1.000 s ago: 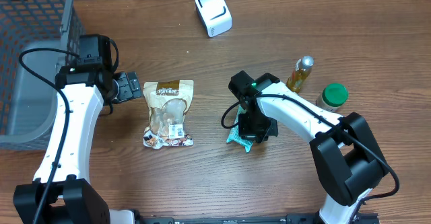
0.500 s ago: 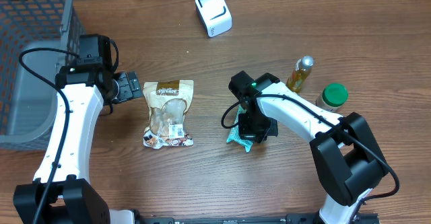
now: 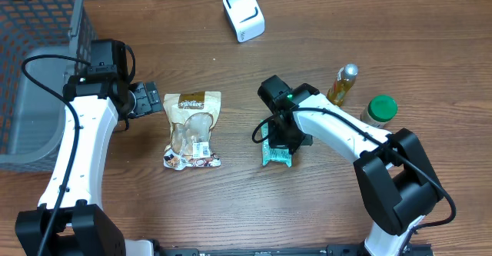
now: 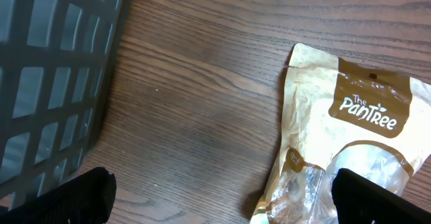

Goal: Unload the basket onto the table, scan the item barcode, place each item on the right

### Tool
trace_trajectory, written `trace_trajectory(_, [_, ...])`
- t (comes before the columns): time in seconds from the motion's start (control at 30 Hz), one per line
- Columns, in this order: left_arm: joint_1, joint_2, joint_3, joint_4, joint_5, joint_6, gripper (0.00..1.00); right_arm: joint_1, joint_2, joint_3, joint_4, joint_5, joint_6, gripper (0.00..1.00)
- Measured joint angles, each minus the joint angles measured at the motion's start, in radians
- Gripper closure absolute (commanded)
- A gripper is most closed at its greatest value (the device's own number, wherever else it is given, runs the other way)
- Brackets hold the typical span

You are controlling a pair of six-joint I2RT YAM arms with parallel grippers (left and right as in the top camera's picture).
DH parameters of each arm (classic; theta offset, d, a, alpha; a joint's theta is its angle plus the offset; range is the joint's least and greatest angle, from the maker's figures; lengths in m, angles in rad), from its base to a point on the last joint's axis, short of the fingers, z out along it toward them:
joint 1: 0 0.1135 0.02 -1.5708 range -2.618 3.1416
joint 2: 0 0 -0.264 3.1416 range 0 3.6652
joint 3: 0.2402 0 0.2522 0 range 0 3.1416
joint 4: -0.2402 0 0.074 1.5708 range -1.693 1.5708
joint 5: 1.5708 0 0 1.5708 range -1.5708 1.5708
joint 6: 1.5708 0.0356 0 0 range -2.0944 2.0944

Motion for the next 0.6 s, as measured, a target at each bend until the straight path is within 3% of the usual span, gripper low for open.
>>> trace_trajectory(0.4, [0.000,0.000,0.000,0.000,0.000,0.000,0.00,0.000,0.000,0.000,0.121,0.037,0.000,0.96])
trace_trajectory(0.6, [0.000,0.000,0.000,0.000,0.000,0.000,0.00,-0.001,0.000,0.013,0.107,0.046,-0.001,0.87])
